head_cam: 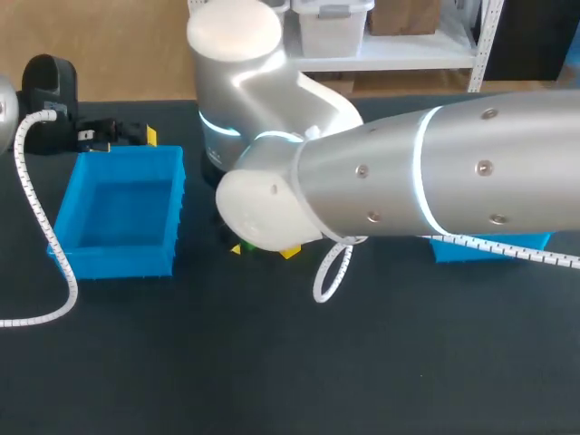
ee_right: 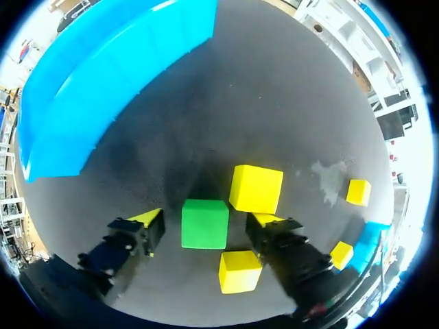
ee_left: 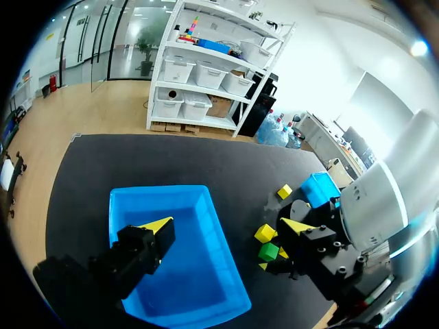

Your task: Put the green cubes in the right bin and the yellow cubes in the left bin.

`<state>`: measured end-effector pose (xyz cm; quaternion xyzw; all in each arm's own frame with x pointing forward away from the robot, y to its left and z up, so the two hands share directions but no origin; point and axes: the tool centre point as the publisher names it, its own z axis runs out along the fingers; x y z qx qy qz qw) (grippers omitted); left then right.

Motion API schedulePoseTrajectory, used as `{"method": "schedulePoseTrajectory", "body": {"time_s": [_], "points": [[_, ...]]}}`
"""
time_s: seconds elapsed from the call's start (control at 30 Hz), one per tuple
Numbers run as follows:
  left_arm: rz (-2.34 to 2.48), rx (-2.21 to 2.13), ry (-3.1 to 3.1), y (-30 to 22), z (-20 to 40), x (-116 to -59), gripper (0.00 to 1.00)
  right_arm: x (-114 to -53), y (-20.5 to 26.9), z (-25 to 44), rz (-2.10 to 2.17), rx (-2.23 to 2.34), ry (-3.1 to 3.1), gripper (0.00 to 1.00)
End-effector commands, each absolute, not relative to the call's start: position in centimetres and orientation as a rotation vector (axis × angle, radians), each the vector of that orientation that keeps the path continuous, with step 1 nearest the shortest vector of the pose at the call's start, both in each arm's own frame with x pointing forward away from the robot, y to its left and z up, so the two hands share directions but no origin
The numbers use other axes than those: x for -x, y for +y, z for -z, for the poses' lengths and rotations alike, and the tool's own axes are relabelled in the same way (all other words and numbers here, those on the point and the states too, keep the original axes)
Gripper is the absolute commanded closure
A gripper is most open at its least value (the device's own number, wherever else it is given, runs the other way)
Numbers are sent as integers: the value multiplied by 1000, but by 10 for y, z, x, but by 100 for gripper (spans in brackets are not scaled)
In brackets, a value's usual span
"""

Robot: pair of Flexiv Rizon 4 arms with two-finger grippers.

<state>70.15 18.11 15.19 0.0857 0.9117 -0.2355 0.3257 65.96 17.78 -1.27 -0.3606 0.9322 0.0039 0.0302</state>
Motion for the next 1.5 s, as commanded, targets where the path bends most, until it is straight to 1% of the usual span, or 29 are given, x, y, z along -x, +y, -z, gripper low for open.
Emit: {"method": "schedulePoseTrajectory", "body": {"time_s": [0.03,0.43,0.77,1.13,1.5], "points": [[625,-227,2383,182,-151,-701,0,-659,179,15,-13,1109,2879,100],[625,-227,2383,182,-151,-701,0,-668,170,0,-18,1054,2870,100],[625,-227,2383,182,-151,-701,0,-691,138,-36,-44,975,2818,100],[625,-227,2383,182,-151,-701,0,-718,65,-84,-58,823,2762,100],[625,-227,2383,182,-151,-701,0,-737,-19,-100,-41,639,2766,100]]}}
